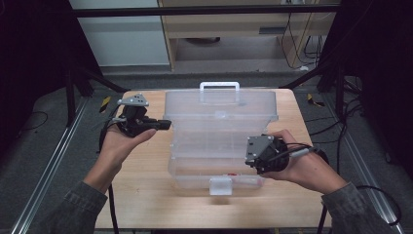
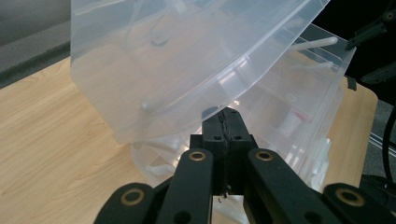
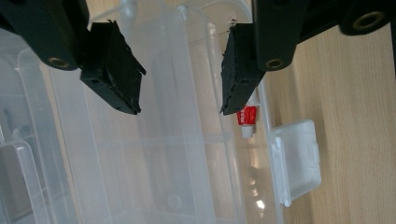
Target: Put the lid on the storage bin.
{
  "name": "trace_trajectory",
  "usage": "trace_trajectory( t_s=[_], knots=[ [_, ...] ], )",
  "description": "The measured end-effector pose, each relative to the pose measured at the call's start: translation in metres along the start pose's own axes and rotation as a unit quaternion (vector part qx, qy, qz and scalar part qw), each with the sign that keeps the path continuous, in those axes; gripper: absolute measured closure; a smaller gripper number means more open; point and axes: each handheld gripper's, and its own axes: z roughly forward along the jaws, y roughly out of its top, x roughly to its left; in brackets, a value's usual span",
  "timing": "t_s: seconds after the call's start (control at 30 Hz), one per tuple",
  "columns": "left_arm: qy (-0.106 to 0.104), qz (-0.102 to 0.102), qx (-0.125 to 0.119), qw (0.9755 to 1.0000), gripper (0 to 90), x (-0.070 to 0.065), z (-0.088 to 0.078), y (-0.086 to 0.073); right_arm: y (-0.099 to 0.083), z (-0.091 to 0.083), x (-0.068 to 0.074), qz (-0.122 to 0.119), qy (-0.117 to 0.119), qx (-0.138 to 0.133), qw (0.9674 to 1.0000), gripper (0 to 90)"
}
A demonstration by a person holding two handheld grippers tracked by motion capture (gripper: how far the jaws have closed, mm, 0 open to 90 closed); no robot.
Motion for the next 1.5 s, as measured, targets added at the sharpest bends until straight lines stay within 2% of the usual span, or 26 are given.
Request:
trace_trajectory(
  t_s=[0.13,0.17,0.3,0.37,0.5,1.2,1.5],
  knots=[
    [-0.001,-0.005,0.004,1.0,89.7,-0.004,-0.001,-0.003,-0.007,-0.004,0.002,0.014,-0.008,-0.002,0.9999,43.0],
    [-0.001,-0.005,0.008,1.0,89.7,-0.006,-0.002,-0.005,-0.013,-0.007,0.003,0.029,-0.013,-0.004,0.9995,41.2],
    [-0.008,0.004,0.008,0.9999,89.7,-0.009,0.0,-0.007,-0.022,-0.011,0.003,0.043,-0.015,-0.002,0.999,38.3],
    [-0.005,0.0,0.014,0.9999,89.7,-0.012,-0.002,-0.011,-0.029,-0.013,0.003,0.056,-0.021,0.0,0.9982,35.8],
    [-0.008,-0.001,0.011,0.9999,89.7,-0.015,-0.002,-0.016,-0.038,-0.016,0.003,0.075,-0.029,0.001,0.9968,32.9],
    [-0.024,-0.002,0.023,0.9994,89.7,-0.032,0.004,-0.052,-0.079,-0.028,0.009,0.116,-0.05,0.012,0.9919,29.6],
    [-0.027,-0.001,0.024,0.9993,89.7,-0.034,0.006,-0.059,-0.085,-0.028,0.01,0.124,-0.054,0.015,0.9907,28.7]
  ],
)
